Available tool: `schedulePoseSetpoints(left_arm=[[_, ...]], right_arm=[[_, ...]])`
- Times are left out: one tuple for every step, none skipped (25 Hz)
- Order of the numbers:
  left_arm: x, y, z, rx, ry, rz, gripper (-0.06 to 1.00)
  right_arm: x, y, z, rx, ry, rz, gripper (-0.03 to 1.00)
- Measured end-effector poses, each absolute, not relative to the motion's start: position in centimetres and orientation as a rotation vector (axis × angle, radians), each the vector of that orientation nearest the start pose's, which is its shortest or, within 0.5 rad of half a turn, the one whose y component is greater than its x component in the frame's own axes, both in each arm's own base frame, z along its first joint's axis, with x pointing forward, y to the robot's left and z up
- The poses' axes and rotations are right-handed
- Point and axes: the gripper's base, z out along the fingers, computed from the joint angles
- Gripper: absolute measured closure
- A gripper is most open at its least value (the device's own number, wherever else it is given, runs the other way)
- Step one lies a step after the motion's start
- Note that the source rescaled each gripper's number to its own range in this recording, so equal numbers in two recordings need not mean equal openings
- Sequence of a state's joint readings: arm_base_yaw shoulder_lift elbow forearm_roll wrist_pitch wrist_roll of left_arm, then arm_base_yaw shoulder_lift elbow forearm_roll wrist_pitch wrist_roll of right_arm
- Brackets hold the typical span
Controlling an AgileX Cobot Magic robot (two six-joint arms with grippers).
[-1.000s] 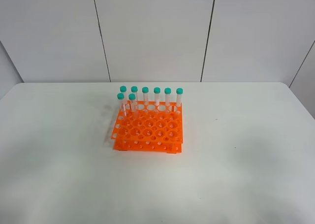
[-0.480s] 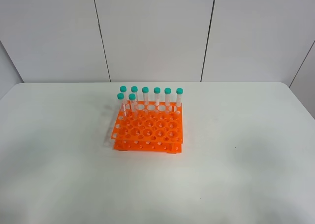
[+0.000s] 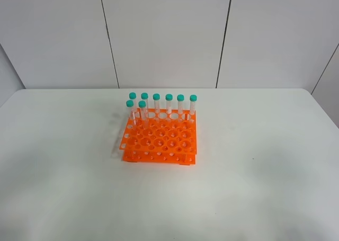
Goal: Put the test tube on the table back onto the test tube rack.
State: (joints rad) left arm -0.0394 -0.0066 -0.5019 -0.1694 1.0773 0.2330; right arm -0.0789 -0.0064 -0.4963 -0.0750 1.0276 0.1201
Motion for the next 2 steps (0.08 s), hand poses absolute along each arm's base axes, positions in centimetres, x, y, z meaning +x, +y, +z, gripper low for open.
schedulePoseSetpoints(left_arm=[[-0.8,-1.32,27.74,0.287,2.021,-0.082,0.44],[-0.8,-1.32,27.74,0.287,2.021,-0.082,0.44]], right_arm=[[-0.47,-0.55,27.91,0.201,1.997,-0.063,0.33],[-0.47,-0.55,27.91,0.201,1.997,-0.063,0.33]])
